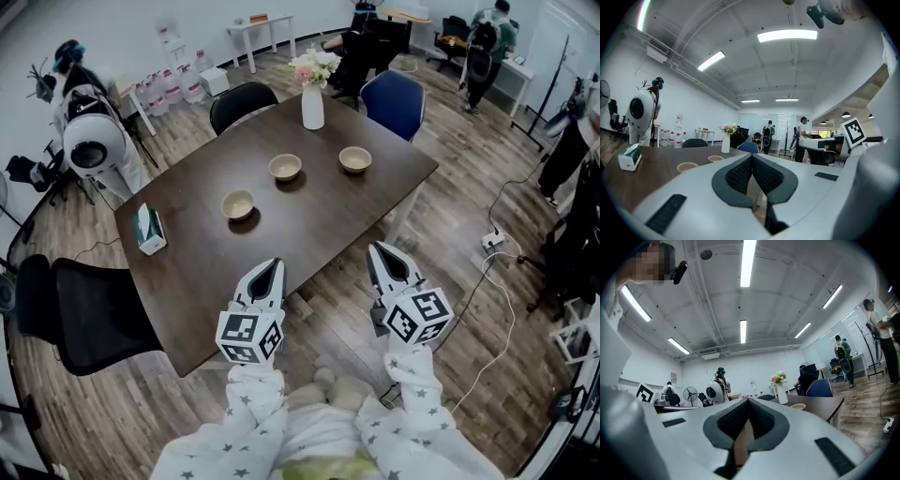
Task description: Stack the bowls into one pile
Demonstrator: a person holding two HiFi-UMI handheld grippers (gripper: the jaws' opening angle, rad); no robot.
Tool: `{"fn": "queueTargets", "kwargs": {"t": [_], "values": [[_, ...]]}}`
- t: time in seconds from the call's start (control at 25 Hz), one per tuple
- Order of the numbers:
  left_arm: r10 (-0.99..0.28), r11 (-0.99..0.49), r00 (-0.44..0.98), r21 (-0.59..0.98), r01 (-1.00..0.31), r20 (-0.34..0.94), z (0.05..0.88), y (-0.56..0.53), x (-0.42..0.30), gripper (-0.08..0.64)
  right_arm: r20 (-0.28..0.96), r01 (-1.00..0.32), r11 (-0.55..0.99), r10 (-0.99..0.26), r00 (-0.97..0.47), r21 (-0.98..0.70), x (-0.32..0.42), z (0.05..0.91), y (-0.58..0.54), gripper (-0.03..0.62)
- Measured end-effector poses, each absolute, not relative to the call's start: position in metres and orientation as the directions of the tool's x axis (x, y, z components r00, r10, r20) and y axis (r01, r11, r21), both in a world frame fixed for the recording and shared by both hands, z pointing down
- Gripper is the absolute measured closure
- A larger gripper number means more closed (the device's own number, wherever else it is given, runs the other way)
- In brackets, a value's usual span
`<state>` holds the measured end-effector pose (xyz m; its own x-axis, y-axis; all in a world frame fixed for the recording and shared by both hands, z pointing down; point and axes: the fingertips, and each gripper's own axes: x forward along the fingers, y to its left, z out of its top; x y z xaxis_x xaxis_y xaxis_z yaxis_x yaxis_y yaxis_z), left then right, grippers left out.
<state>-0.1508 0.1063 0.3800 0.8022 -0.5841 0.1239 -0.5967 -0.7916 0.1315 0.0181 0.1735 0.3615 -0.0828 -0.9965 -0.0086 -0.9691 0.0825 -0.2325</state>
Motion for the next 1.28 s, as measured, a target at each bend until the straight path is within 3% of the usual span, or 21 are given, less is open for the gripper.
{"fn": "queueTargets", "kwargs": {"t": [0.56,1.28], "values": [[-0.541,-0.811,0.827,0.167,-0.561,0.154,0.399,0.045,-0.097,0.535,0.022,-0.965,0.031,-0.999,-0.038,-0.259,0.07,0.379,0.116,0.571],[-0.617,-0.723,0.754,0.215,-0.657,0.227,0.426,-0.086,0.007,0.534,0.109,-0.947,0.109,-0.983,-0.148,-0.302,0.185,0.411,-0.042,0.571]]}}
